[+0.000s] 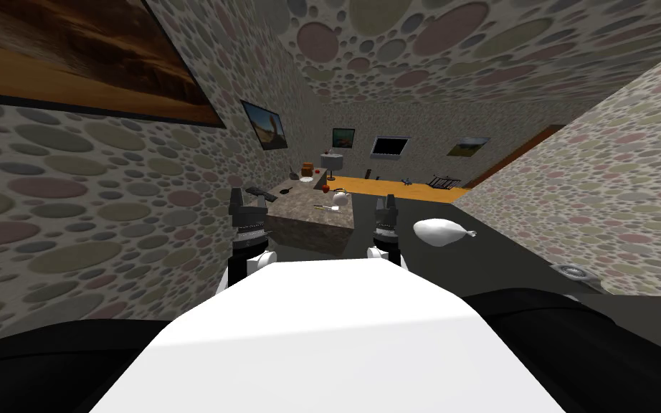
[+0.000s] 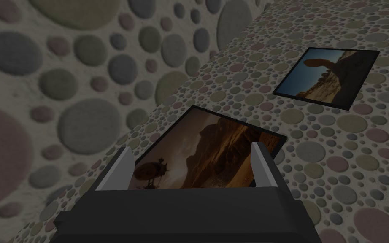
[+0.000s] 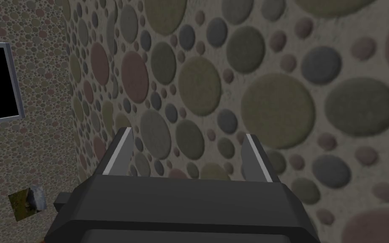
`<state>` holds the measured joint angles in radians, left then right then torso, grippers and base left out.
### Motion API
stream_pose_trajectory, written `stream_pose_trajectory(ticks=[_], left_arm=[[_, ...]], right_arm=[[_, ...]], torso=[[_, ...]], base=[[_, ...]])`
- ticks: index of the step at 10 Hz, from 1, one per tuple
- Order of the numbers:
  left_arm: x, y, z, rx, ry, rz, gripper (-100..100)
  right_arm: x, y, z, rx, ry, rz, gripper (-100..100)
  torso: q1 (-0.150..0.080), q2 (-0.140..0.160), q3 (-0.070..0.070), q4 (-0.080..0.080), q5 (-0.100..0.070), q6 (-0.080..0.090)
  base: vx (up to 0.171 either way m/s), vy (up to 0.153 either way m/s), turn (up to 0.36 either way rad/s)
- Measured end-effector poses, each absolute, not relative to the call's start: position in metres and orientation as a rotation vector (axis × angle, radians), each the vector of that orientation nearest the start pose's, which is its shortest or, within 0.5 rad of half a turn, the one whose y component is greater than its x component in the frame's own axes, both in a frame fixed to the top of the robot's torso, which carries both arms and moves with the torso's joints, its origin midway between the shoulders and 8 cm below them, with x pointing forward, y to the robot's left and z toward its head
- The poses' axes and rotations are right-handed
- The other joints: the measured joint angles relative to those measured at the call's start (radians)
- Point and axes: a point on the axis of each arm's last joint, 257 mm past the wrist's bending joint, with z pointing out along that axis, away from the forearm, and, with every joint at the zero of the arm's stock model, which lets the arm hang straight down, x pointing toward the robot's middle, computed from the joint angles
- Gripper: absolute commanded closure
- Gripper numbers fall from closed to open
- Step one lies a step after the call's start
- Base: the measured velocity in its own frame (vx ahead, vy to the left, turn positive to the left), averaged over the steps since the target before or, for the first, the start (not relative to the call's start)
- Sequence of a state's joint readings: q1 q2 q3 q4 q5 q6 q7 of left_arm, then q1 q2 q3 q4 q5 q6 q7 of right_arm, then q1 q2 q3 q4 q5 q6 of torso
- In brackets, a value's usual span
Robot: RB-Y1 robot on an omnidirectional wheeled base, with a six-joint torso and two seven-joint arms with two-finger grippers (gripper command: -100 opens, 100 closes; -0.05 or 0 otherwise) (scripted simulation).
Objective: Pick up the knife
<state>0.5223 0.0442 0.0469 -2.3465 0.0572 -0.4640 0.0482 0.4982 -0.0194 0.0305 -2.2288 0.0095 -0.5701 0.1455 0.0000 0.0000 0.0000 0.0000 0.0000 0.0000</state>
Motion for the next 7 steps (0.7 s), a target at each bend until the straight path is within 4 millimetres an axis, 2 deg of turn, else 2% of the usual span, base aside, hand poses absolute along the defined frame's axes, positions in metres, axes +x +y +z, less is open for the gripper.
stream_pose_trajectory(ticks=[3,5,6,7], left_arm=[[0.332,0.295,0.042,-0.662,0.593,-1.336,0],[0.332,0.295,0.042,-0.662,0.593,-1.336,0],[0.332,0.295,0.042,-0.662,0.593,-1.336,0],[0.332,0.296,0.042,-0.663,0.593,-1.336,0]], right_arm=[[0.349,-0.264,-0.001,0.530,0.737,1.164,-100],[0.355,-0.265,-0.019,0.491,0.824,1.119,-100],[0.359,-0.265,-0.034,0.472,0.873,1.092,-100],[0.361,-0.265,-0.038,0.454,0.899,1.077,-100]], torso=[[0.000,-0.001,0.000,0.000,0.000,0.000],[0.001,-0.001,-0.001,0.000,0.000,0.000],[0.001,-0.002,-0.001,0.000,0.000,0.000],[0.001,-0.001,-0.001,0.000,0.000,0.000]], base=[[0.009,0.015,0.095],[0.019,0.023,0.147],[0.016,0.016,0.042],[0.016,0.025,0.096]])
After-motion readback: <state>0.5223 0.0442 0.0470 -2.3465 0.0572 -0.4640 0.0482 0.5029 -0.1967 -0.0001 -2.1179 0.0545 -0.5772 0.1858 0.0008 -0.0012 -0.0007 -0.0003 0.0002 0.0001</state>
